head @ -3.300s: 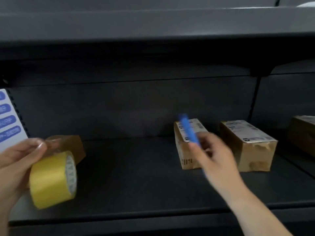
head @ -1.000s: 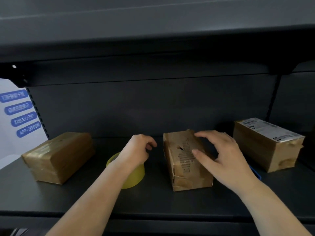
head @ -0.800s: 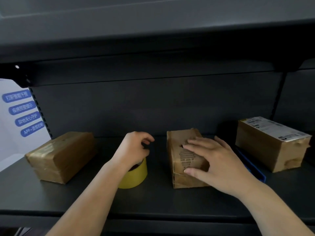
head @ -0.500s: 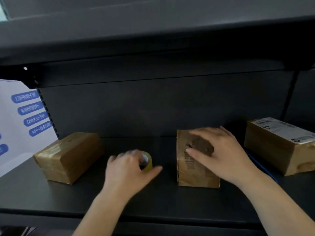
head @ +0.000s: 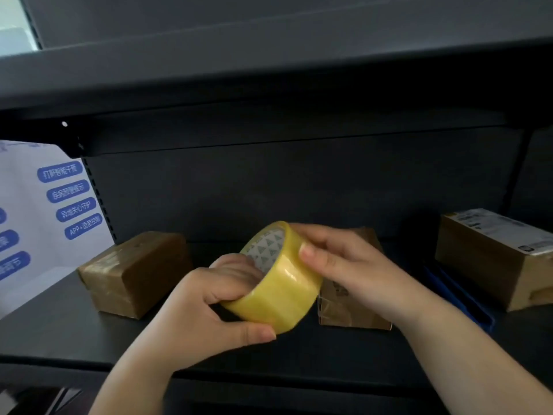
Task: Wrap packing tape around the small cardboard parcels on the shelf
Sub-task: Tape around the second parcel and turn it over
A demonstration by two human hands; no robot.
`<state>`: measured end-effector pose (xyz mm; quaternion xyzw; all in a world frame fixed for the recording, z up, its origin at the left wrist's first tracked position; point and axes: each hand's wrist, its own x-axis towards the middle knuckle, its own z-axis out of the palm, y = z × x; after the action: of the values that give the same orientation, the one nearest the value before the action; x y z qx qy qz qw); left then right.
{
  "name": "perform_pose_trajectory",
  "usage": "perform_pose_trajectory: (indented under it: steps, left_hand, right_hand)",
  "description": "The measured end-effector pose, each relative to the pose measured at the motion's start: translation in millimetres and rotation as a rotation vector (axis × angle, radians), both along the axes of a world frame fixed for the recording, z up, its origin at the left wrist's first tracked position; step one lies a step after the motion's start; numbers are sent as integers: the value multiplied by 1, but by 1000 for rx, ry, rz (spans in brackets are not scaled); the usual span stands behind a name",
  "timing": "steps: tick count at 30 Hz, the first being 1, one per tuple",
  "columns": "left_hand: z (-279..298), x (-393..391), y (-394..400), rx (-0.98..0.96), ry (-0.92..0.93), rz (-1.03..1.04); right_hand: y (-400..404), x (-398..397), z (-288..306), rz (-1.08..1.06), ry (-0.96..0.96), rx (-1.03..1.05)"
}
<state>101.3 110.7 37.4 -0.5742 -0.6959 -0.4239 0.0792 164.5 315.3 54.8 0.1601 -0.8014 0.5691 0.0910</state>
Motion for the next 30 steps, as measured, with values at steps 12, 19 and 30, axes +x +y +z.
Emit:
perform_pose_trajectory:
  steps: [12,19,30]
  left_hand:
    - [-4,22,25,-36,140,106]
    - [-5,28,33,-77,223,115]
    - [3,37,48,-30,10,300]
  right_hand:
    - [-9,42,-27,-559,678,180]
    - [5,47,-10,-520,630,37]
    - [16,-2,-1,-506,402,122]
